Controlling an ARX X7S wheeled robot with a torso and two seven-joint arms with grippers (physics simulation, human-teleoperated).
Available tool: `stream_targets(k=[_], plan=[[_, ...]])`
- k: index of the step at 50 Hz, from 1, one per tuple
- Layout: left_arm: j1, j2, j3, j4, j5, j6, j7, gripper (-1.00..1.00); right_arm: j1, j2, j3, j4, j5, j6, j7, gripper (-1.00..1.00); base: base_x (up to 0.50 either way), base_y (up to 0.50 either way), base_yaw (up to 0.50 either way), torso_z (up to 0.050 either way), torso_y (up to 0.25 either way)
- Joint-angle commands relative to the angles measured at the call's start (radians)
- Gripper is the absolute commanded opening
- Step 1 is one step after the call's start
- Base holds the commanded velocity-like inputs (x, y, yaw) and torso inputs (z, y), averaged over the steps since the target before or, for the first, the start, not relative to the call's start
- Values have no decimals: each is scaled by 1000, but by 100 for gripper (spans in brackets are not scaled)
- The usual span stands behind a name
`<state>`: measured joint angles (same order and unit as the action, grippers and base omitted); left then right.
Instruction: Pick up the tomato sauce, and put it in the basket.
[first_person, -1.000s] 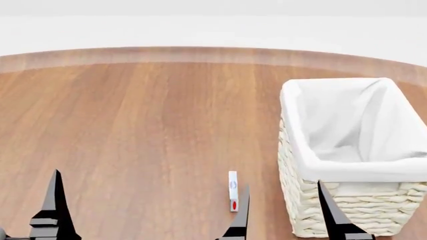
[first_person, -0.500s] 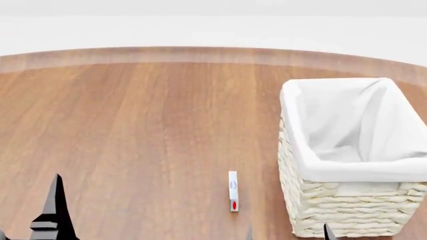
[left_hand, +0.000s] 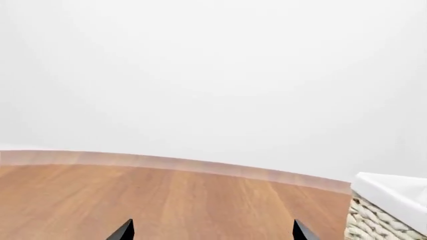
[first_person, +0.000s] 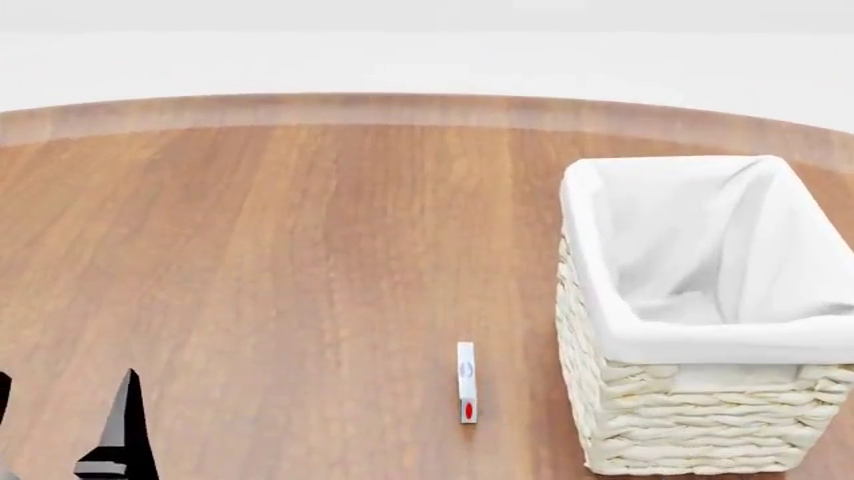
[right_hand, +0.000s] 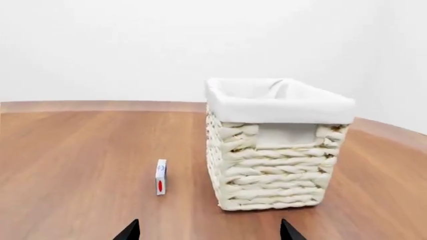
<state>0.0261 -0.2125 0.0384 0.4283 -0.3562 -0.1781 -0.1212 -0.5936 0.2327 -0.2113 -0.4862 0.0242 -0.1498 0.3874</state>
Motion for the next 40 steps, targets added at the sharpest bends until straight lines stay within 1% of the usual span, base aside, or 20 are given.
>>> stream_targets(k=[1,9,35,40], plan=[[5,-9,14,-21,-12,17,2,100,-86,-10,-15,134,3,-147,33,100,0,0,0,0,0],[6,-16,20,-24,-14,25,-6,100,-89,-9,-21,205,19,-196,37,100,0,0,0,0,0],[4,-26,29,-39,-25,34,-15,100,-69,-4,-58,284,45,-210,43,100,0,0,0,0,0],[4,-25,35,-47,-24,38,-15,100,-33,-8,-67,357,87,-227,22,100,0,0,0,0,0]])
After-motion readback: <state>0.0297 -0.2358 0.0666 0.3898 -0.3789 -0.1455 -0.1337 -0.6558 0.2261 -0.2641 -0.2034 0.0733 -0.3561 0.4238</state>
